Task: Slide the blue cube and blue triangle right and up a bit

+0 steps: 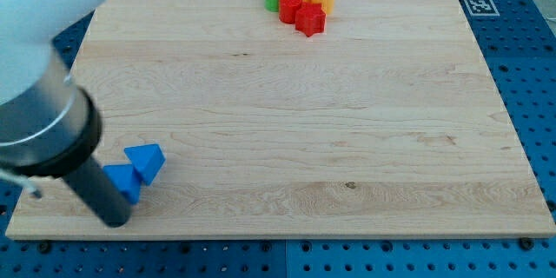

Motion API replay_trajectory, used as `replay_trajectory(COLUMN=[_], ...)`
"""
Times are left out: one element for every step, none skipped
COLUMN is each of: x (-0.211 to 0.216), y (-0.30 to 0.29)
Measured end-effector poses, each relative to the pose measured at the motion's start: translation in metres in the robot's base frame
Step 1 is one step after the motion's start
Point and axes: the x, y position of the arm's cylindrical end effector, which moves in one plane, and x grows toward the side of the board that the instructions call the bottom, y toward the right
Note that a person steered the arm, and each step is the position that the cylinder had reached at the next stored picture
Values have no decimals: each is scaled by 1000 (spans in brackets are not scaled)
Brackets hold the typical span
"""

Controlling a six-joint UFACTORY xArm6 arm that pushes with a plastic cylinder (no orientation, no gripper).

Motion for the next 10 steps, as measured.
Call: replay_trajectory(x=[-19, -22, -11, 12, 8, -3, -14, -22, -22, -27], y=[29, 29, 19, 1, -50, -66, -54, -40, -18, -6])
